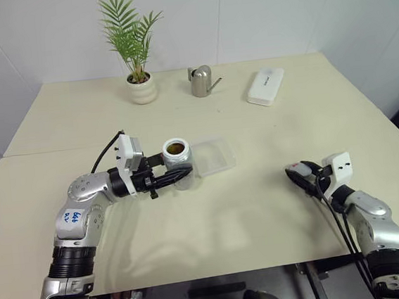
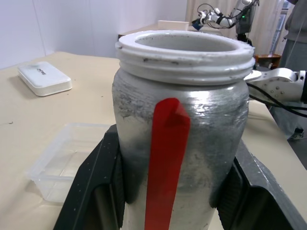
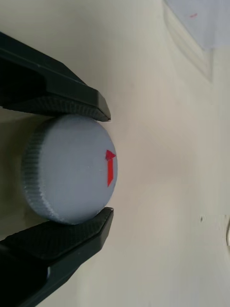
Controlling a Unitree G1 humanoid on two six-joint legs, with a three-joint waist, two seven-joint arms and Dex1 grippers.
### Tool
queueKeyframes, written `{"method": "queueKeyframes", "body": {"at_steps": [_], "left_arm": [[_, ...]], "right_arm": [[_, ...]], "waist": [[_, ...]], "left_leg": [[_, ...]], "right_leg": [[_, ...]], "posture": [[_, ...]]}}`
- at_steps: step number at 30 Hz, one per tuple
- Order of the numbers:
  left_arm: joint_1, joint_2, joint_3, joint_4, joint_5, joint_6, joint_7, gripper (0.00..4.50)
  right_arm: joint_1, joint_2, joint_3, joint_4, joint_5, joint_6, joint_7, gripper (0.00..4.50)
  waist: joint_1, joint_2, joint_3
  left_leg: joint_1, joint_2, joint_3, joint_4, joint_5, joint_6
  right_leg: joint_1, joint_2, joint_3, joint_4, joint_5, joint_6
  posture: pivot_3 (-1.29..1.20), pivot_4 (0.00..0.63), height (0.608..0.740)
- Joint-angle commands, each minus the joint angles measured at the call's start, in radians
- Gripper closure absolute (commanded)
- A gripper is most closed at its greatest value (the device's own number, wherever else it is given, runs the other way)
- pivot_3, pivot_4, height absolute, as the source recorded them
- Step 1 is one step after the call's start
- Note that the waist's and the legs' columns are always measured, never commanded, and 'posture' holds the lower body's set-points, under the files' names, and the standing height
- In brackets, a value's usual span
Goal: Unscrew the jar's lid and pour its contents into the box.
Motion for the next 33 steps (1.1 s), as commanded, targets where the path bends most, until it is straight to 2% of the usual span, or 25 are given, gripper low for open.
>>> {"method": "queueKeyframes", "body": {"at_steps": [1, 3, 4, 7, 10, 15, 23, 26, 28, 30, 33], "left_arm": [[-0.024, 0.001, 0.016, -0.007, -0.02, -0.003, -0.007, 2.59], [-0.03, 0.003, 0.016, -0.004, -0.019, -0.002, -0.008, 2.59], [-0.034, 0.004, 0.016, -0.002, -0.018, -0.001, -0.009, 2.59], [-0.04, 0.01, 0.015, 0.003, -0.013, -0.005, -0.013, 2.59], [-0.072, 0.015, 0.012, 0.046, 0.021, -0.04, -0.007, 2.59], [-0.164, 0.004, 0.002, 0.158, 0.08, -0.099, 0.015, 2.59], [-0.342, -0.04, -0.059, 0.378, 0.213, -0.213, 0.05, 2.59], [-0.437, -0.064, -0.11, 0.506, 0.324, -0.292, 0.118, 2.59], [-0.498, -0.076, -0.164, 0.598, 0.446, -0.406, 0.208, 2.59], [-0.559, -0.089, -0.209, 0.683, 0.566, -0.557, 0.333, 2.59], [-0.645, -0.085, -0.329, 0.8, 0.816, -0.752, 0.607, 2.59]], "right_arm": [[0.016, -0.001, -0.029, -0.021, 0.043, 0.022, 0.011, 0.76], [0.023, -0.014, -0.036, -0.04, 0.06, 0.035, 0.031, 0.17], [0.024, -0.034, -0.04, -0.07, 0.074, 0.052, 0.05, 0.08], [0.022, -0.091, -0.049, -0.165, 0.118, 0.123, 0.1, 0.08], [-0.007, -0.215, -0.058, -0.301, 0.186, 0.243, 0.188, 0.08], [-0.055, -0.351, -0.049, -0.421, 0.251, 0.356, 0.28, 0.08], [-0.059, -0.434, -0.009, -0.535, 0.254, 0.42, 0.356, 0.08], [-0.021, -0.412, -0.026, -0.571, 0.254, 0.435, 0.321, 0.08], [0.018, -0.395, -0.041, -0.604, 0.258, 0.443, 0.293, 0.08], [0.054, -0.375, -0.06, -0.639, 0.268, 0.454, 0.259, 0.08], [0.097, -0.35, -0.081, -0.686, 0.279, 0.469, 0.215, 0.08]], "waist": [[0.002, 0.0, 0.0], [0.003, 0.0, 0.0], [0.004, 0.0, 0.0], [0.006, 0.001, 0.001], [0.007, 0.002, 0.001], [0.009, 0.002, 0.001], [0.024, 0.001, 0.001], [0.034, 0.001, 0.001], [0.039, 0.0, 0.002], [0.04, 0.0, 0.002], [0.04, -0.001, 0.002]], "left_leg": [[0.0, 0.0, 0.0, 0.0, 0.0, 0.0], [0.0, 0.0, 0.0, 0.0, 0.0, 0.0], [0.0, 0.0, 0.0, 0.0, 0.0, 0.0], [0.0, 0.0, 0.0, 0.0, 0.0, 0.0], [0.0, -0.001, 0.0, 0.0, 0.0, 0.001], [0.0, 0.0, -0.001, 0.0, 0.0, 0.001], [-0.003, -0.001, -0.001, 0.0, -0.001, 0.002], [-0.003, -0.001, -0.001, 0.0, -0.001, 0.002], [-0.005, -0.002, -0.001, 0.001, 0.0, 0.002], [-0.005, -0.002, -0.001, 0.002, 0.0, 0.002], [-0.006, -0.003, -0.002, 0.001, -0.001, 0.003]], "right_leg": [[0.0, 0.0, 0.0, 0.0, 0.0, 0.0], [0.0, 0.0, 0.0, 0.0, 0.0, 0.0], [0.0, 0.0, 0.0, 0.0, 0.0, 0.0], [0.0, 0.0, 0.0, -0.001, 0.0, 0.0], [0.0, -0.001, 0.0, -0.001, 0.0, 0.0], [0.001, -0.001, -0.002, -0.001, 0.0, 0.0], [0.001, -0.001, -0.003, -0.004, 0.001, 0.001], [0.0, -0.001, -0.004, -0.004, 0.001, 0.001], [0.001, -0.001, -0.006, -0.004, 0.001, 0.001], [0.001, -0.001, -0.005, -0.005, 0.001, 0.001], [0.0, -0.002, -0.005, -0.006, 0.002, 0.002]], "posture": [[0.0, 0.15, 0.74], [0.0, 0.15, 0.74], [0.0, 0.15, 0.74], [0.0, 0.15, 0.74], [0.0, 0.15, 0.74], [0.0, 0.15, 0.74], [0.0, 0.15, 0.74], [0.0, 0.15, 0.74], [0.0, 0.15, 0.74], [0.0, 0.15, 0.74], [0.0, 0.15, 0.74]]}}
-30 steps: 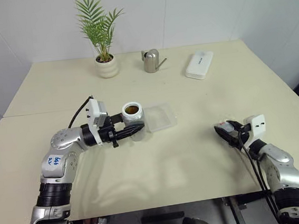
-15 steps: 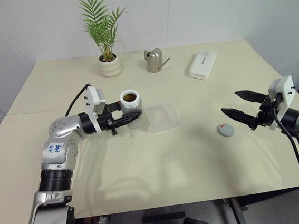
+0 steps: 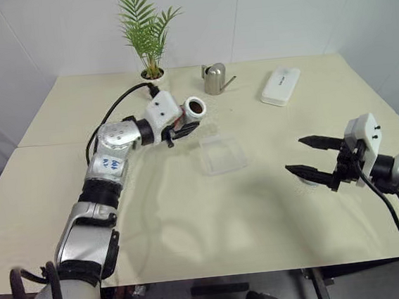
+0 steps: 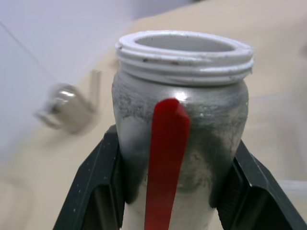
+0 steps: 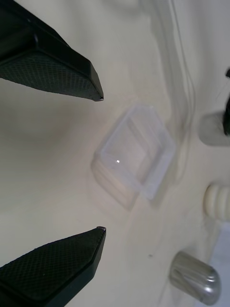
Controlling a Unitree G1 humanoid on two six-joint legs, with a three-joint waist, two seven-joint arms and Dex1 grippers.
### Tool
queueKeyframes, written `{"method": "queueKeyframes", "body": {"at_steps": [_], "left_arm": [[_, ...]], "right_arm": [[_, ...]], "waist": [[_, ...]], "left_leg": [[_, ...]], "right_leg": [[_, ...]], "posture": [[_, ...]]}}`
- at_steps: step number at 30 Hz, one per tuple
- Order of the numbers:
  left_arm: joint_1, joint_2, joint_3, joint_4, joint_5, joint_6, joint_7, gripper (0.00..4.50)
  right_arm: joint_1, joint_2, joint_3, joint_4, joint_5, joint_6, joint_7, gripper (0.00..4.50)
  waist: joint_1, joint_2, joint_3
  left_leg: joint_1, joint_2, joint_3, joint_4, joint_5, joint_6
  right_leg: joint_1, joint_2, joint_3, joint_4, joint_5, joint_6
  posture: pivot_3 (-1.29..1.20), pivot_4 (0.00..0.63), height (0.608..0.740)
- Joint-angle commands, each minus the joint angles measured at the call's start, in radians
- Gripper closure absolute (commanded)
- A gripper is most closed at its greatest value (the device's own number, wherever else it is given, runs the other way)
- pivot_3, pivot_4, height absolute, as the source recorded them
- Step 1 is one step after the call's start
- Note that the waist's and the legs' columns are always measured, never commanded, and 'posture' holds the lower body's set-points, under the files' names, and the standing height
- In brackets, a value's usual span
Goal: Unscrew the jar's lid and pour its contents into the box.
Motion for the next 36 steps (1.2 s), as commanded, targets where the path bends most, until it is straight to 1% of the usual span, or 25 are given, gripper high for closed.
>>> {"method": "queueKeyframes", "body": {"at_steps": [1, 3, 5, 7, 9, 12, 15, 19, 26, 29, 33, 36], "left_arm": [[-0.106, 0.009, -0.137, 0.095, 0.303, -0.243, 0.349, 2.59], [-0.164, 0.029, -0.28, 0.132, 0.551, -0.301, 0.622, 2.59], [-0.218, 0.049, -0.429, 0.157, 0.782, -0.314, 0.891, 2.59], [-0.268, 0.059, -0.582, 0.185, 0.997, -0.263, 1.145, 2.59], [-0.306, 0.049, -0.693, 0.243, 1.143, -0.176, 1.348, 2.59], [-0.34, 0.014, -0.77, 0.349, 1.233, -0.049, 1.519, 2.59], [-0.358, -0.027, -0.816, 0.437, 1.27, 0.018, 1.583, 2.59], [-0.364, -0.061, -0.849, 0.493, 1.286, 0.055, 1.634, 2.59], [-0.375, -0.05, -0.868, 0.492, 1.288, 0.052, 1.698, 2.59], [-0.377, -0.034, -0.871, 0.493, 1.283, 0.024, 1.69, 2.59], [-0.385, -0.003, -0.847, 0.48, 1.24, -0.083, 1.659, 2.59], [-0.38, 0.037, -0.783, 0.473, 1.152, -0.23, 1.581, 2.59]], "right_arm": [[0.035, 0.018, -0.061, -0.082, 0.03, 0.012, -0.055, 0.08], [0.056, 0.032, -0.069, -0.105, 0.036, 0.018, -0.081, 0.08], [0.069, 0.041, -0.073, -0.123, 0.042, 0.025, -0.1, 0.08], [0.076, 0.052, -0.077, -0.136, 0.048, 0.03, -0.121, 0.08], [0.082, 0.064, -0.081, -0.15, 0.057, 0.035, -0.141, 0.08], [0.091, 0.08, -0.082, -0.171, 0.068, 0.041, -0.165, 0.08], [0.097, 0.096, -0.083, -0.192, 0.08, 0.045, -0.189, 0.08], [0.102, 0.115, -0.085, -0.209, 0.096, 0.049, -0.217, 0.08], [0.101, 0.121, -0.083, -0.198, 0.098, 0.041, -0.224, 0.08], [0.1, 0.126, -0.079, -0.19, 0.096, 0.036, -0.223, 0.08], [0.086, 0.137, -0.061, -0.181, 0.091, 0.034, -0.222, 0.08], [0.079, 0.141, -0.052, -0.172, 0.089, 0.032, -0.216, 0.08]], "waist": [[0.0, 0.0, 0.0], [0.0, -0.001, 0.0], [0.002, -0.001, 0.001], [0.003, -0.002, 0.001], [0.002, -0.002, 0.001], [0.001, -0.002, 0.001], [0.001, -0.003, 0.001], [0.005, -0.003, 0.002], [0.005, -0.004, 0.002], [0.004, -0.004, 0.002], [0.002, -0.004, 0.002], [-0.002, -0.004, 0.002]], "left_leg": [[0.0, 0.0, 0.0, 0.0, 0.0, 0.0], [-0.001, 0.0, -0.001, -0.001, 0.0, 0.0], [-0.001, 0.0, -0.001, -0.001, 0.0, 0.001], [-0.002, 0.0, -0.001, -0.002, -0.001, 0.001], [-0.003, 0.0, 0.0, -0.002, -0.001, 0.001], [-0.007, 0.0, -0.001, -0.001, -0.001, 0.002], [-0.012, 0.0, 0.0, 0.0, 0.0, 0.003], [-0.013, 0.0, 0.0, 0.0, 0.0, 0.003], [-0.013, 0.0, 0.0, 0.001, 0.0, 0.003], [-0.013, 0.0, 0.0, 0.002, 0.0, 0.003], [-0.013, 0.0, 0.0, 0.003, 0.0, 0.003], [-0.013, 0.0, 0.0, 0.005, 0.0, 0.003]], "right_leg": [[0.0, 0.0, 0.0, 0.0, 0.0, 0.0], [-0.001, -0.001, 0.0, -0.001, 0.0, 0.0], [-0.001, 0.0, 0.0, -0.001, 0.0, 0.0], [-0.002, -0.001, 0.0, -0.002, 0.0, 0.001], [-0.003, 0.0, 0.001, -0.002, 0.0, 0.001], [-0.008, 0.0, 0.001, -0.001, 0.0, 0.001], [-0.013, 0.0, 0.001, 0.001, 0.0, 0.001], [-0.014, -0.001, 0.001, 0.001, 0.0, 0.001], [-0.014, -0.001, 0.001, 0.002, 0.0, 0.001], [-0.014, -0.001, 0.001, 0.003, 0.0, 0.001], [-0.014, -0.001, 0.002, 0.004, 0.0, 0.001], [-0.014, -0.002, 0.002, 0.005, 0.0, 0.001]], "posture": [[0.0, 0.15, 0.74], [0.0, 0.15, 0.74], [0.0, 0.15, 0.74], [0.0, 0.15, 0.74], [0.0, 0.15, 0.74], [0.0, 0.15, 0.74], [0.0, 0.15, 0.74], [0.0, 0.15, 0.74], [0.0, 0.15, 0.74], [0.0, 0.15, 0.74], [0.0, 0.15, 0.74], [0.0, 0.15, 0.74]]}}
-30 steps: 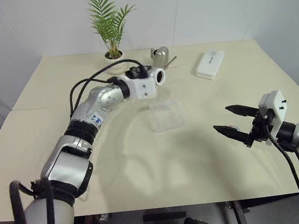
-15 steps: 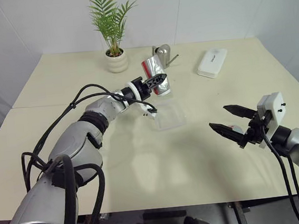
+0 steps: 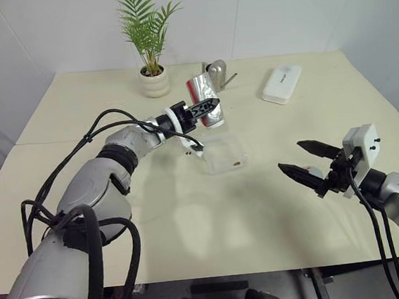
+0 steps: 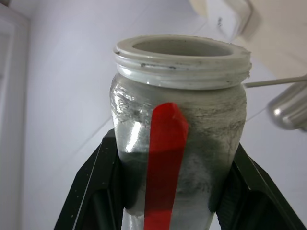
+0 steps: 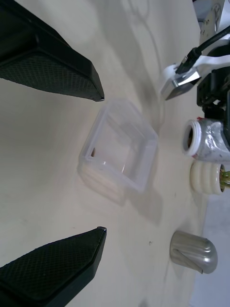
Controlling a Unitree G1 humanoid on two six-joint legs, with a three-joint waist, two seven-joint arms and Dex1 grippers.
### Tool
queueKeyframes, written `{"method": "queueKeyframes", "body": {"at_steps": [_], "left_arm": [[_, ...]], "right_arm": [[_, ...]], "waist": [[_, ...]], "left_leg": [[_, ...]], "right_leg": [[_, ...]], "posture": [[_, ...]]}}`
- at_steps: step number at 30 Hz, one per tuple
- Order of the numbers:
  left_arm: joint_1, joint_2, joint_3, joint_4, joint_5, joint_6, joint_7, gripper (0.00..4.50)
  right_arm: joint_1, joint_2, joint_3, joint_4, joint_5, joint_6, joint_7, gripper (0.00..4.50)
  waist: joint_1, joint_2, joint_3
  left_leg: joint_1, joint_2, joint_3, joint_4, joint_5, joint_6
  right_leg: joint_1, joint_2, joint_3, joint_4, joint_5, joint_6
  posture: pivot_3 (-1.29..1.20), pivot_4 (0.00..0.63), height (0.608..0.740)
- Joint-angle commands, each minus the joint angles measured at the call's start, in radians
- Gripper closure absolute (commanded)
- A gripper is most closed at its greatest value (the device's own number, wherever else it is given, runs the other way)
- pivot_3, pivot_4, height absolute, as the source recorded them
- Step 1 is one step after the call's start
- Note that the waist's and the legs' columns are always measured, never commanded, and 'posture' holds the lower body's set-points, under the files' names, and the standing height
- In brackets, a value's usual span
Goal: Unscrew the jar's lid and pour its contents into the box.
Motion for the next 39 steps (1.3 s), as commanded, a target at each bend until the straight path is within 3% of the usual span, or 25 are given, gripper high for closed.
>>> {"method": "queueKeyframes", "body": {"at_steps": [1, 4, 7, 10, 14, 16, 21, 24, 31, 39], "left_arm": [[-0.026, 0.048, 0.094, -0.031, -0.127, -0.159, -0.085, 2.59], [0.019, 0.09, 0.243, -0.027, -0.331, -0.349, -0.312, 2.59], [0.118, 0.095, 0.485, 0.002, -0.678, -0.465, -0.766, 2.59], [0.193, 0.103, 0.66, -0.041, -0.903, -0.391, -1.046, 2.59], [0.278, 0.082, 0.91, -0.115, -1.211, -0.091, -1.354, 2.59], [0.335, 0.08, 0.995, -0.21, -1.313, 0.054, -1.425, 2.59], [0.543, 0.086, 1.195, -0.544, -1.536, 0.496, -1.417, 2.59], [0.65, 0.09, 1.277, -0.71, -1.591, 0.649, -1.347, 2.59], [0.876, 0.077, 1.46, -0.918, -1.636, 0.692, -1.173, 2.59], [1.006, 0.07, 1.458, -0.991, -1.628, 0.652, -1.195, 2.59]], "right_arm": [[-0.008, 0.009, -0.009, -0.007, 0.009, -0.023, 0.003, 0.08], [-0.01, 0.005, -0.007, -0.004, 0.012, -0.023, 0.013, 0.08], [-0.02, -0.007, 0.009, 0.008, 0.0, -0.033, 0.039, 0.08], [-0.031, -0.019, 0.033, 0.028, -0.026, -0.055, 0.07, 0.08], [-0.083, -0.016, 0.073, 0.083, -0.07, -0.114, 0.111, 0.08], [-0.105, -0.009, 0.089, 0.105, -0.091, -0.145, 0.124, 0.08], [-0.153, 0.015, 0.131, 0.15, -0.123, -0.203, 0.141, 0.08], [-0.179, 0.03, 0.152, 0.172, -0.127, -0.218, 0.15, 0.08], [-0.231, 0.042, 0.221, 0.244, -0.172, -0.258, 0.203, 0.08], [-0.262, 0.058, 0.234, 0.288, -0.181, -0.281, 0.23, 0.08]], "waist": [[-0.003, 0.0, 0.0], [-0.007, 0.0, 0.0], [-0.01, 0.0, -0.001], [-0.013, 0.0, -0.001], [-0.022, 0.0, -0.001], [-0.027, 0.0, -0.001], [-0.036, -0.001, -0.001], [-0.038, -0.001, -0.001], [-0.034, -0.003, -0.003], [-0.031, -0.005, -0.004]], "left_leg": [[0.0, 0.0, 0.0, 0.001, 0.0, 0.0], [0.0, 0.0, 0.0, 0.003, 0.0, 0.0], [0.001, 0.0, 0.001, 0.005, 0.0, 0.0], [0.001, 0.001, 0.001, 0.009, 0.0, 0.0], [0.0, 0.001, 0.002, 0.011, 0.001, 0.002], [0.001, 0.001, 0.002, 0.011, 0.001, 0.002], [0.002, 0.0, 0.001, 0.01, 0.001, 0.002], [0.002, 0.001, 0.001, 0.01, 0.001, 0.002], [0.005, 0.001, 0.0, 0.01, 0.002, 0.0], [0.005, 0.001, -0.001, 0.01, 0.002, 0.0]], "right_leg": [[0.0, 0.0, 0.0, 0.0, 0.0, 0.0], [0.0, -0.001, 0.0, 0.001, 0.0, 0.0], [0.0, -0.002, 0.0, 0.004, 0.0, 0.0], [0.0, -0.001, 0.0, 0.006, 0.001, -0.001], [0.0, -0.001, 0.001, 0.007, 0.004, -0.001], [0.001, -0.001, 0.001, 0.007, 0.004, -0.001], [0.002, -0.001, 0.001, 0.006, 0.005, -0.001], [0.002, 0.0, 0.001, 0.006, 0.005, -0.001], [0.005, 0.0, 0.002, 0.006, 0.005, -0.001], [0.006, 0.0, 0.002, 0.006, 0.006, -0.002]], "posture": [[0.0, 0.15, 0.74], [0.0, 0.15, 0.74], [0.0, 0.15, 0.74], [0.0, 0.15, 0.74], [0.0, 0.15, 0.74], [0.0, 0.15, 0.74], [0.0, 0.15, 0.74], [0.0, 0.15, 0.74], [0.0, 0.15, 0.74], [0.0, 0.15, 0.74]]}}
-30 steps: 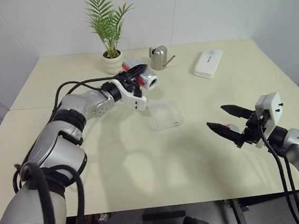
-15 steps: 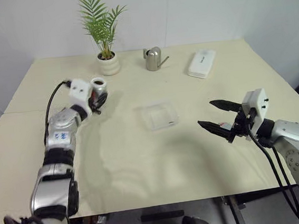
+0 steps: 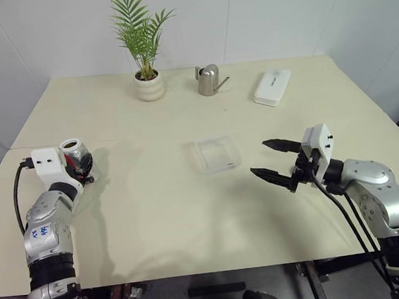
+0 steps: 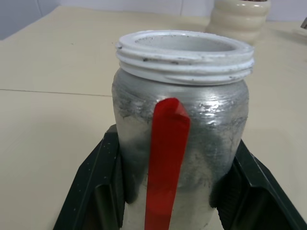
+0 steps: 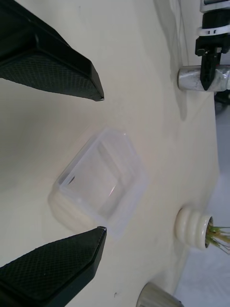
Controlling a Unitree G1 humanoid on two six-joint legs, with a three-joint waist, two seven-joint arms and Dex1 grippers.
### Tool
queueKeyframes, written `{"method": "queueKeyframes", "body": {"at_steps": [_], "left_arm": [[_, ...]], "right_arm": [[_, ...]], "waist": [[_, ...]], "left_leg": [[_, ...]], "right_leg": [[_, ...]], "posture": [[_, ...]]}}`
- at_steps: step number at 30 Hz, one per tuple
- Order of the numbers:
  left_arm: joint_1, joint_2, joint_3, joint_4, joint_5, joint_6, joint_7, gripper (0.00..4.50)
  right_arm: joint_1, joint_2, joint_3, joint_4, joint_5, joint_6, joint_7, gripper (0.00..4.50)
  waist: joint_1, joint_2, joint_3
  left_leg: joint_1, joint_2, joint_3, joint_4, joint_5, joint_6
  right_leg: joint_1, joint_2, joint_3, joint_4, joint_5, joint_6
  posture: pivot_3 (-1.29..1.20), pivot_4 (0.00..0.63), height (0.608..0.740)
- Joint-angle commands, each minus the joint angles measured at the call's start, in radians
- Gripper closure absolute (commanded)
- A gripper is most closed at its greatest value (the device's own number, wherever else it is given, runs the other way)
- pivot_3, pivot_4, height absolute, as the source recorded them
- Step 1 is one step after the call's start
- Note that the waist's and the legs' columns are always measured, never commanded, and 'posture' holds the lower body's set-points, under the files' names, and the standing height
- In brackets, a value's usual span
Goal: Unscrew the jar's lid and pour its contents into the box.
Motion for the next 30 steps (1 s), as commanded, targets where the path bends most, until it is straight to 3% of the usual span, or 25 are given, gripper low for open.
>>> {"method": "queueKeyframes", "body": {"at_steps": [1, 3, 11, 23, 30], "left_arm": [[0.034, 0.007, -0.012, -0.041, 0.005, -0.029, -0.019, 2.59], [0.047, 0.005, -0.017, -0.043, 0.006, -0.038, -0.025, 2.59], [0.083, 0.001, -0.014, -0.053, 0.006, -0.102, -0.039, 0.07], [0.306, 0.066, 0.05, -0.237, -0.005, -0.109, -0.077, 0.02], [0.534, 0.25, 0.077, -0.329, 0.033, -0.178, -0.279, 0.02]], "right_arm": [[-0.021, 0.005, -0.013, -0.01, 0.007, -0.02, 0.012, 0.08], [-0.026, 0.009, -0.014, -0.011, 0.011, -0.017, 0.013, 0.08], [-0.028, 0.013, -0.018, -0.012, 0.016, -0.009, 0.02, 0.0], [-0.003, 0.018, -0.029, -0.03, 0.038, 0.0, 0.041, 0.0], [0.032, -0.008, -0.048, -0.039, 0.06, 0.017, 0.065, 0.0]], "waist": [[-0.002, 0.0, 0.0], [-0.003, 0.0, 0.0], [-0.003, 0.0, -0.001], [-0.006, 0.0, -0.001], [-0.004, 0.0, -0.001]], "left_leg": [[0.0, 0.0, 0.0, 0.0, 0.0, 0.0], [0.0, 0.0, 0.0, 0.0, 0.0, 0.0], [0.0, 0.0, 0.0, 0.0, 0.0, -0.001], [0.0, 0.001, 0.001, -0.001, -0.001, -0.001], [0.0, 0.002, 0.001, -0.002, -0.002, -0.002]], "right_leg": [[0.0, 0.0, 0.0, 0.0, 0.0, 0.0], [0.0, 0.0, 0.0, 0.0, 0.0, 0.0], [0.0, 0.0, 0.0, 0.0, 0.0, 0.0], [-0.001, 0.0, 0.0, -0.001, 0.0, 0.0], [-0.003, 0.0, 0.0, -0.002, 0.0, -0.001]], "posture": [[0.0, 0.15, 0.74], [0.0, 0.15, 0.74], [0.0, 0.15, 0.74], [0.0, 0.15, 0.74], [0.0, 0.15, 0.74]]}}
